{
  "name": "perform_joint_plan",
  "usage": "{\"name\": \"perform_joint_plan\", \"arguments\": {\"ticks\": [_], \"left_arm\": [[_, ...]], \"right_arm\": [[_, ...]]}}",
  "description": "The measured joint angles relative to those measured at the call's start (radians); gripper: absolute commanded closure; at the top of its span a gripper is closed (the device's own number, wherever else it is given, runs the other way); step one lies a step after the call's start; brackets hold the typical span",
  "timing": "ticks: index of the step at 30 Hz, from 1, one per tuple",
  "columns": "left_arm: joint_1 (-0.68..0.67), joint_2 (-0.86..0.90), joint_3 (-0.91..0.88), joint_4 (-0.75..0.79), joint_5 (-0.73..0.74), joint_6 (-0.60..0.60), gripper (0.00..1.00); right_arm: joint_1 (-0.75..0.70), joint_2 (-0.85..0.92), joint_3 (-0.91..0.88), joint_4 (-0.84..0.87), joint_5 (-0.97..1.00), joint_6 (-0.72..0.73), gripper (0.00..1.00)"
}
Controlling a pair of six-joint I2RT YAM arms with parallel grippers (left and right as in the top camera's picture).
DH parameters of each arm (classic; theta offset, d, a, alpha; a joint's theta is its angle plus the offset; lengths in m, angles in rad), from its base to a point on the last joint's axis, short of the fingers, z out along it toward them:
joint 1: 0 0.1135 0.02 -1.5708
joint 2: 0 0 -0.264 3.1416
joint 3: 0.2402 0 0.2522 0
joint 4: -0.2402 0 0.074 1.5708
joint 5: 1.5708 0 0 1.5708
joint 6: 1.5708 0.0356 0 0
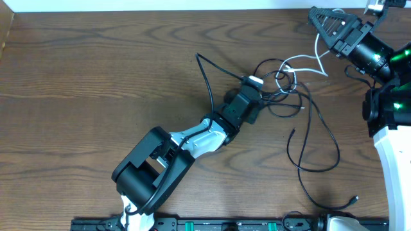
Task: Untangle cables
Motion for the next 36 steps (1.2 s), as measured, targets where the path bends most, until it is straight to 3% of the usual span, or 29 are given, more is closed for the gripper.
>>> {"name": "perform_joint_plan", "arguments": {"ticks": [11, 14, 21, 31, 36], "left_arm": [[0.0, 0.0, 0.0, -0.22, -0.506, -0.06, 0.92], [0.003, 0.0, 0.0, -0.276, -0.59, -0.063, 0.92], [0.029, 0.0, -0.001, -0.399, -0.657, -0.112, 0.92], [0.072, 0.0, -0.001, -0.486, -0.677, -0.146, 0.92], [0.122, 0.0, -0.001, -0.524, -0.678, -0.148, 0.93]], "right_arm": [[-0.006, 0.0, 0.0, 0.007, 0.032, 0.014, 0.99], [-0.025, 0.002, 0.0, 0.109, 0.043, 0.072, 0.99], [-0.092, 0.0, 0.014, 0.408, 0.119, 0.272, 0.99], [-0.316, 0.002, 0.088, 0.39, 0.217, 0.383, 0.99], [-0.469, 0.002, 0.162, 0.304, 0.233, 0.397, 0.99]]}}
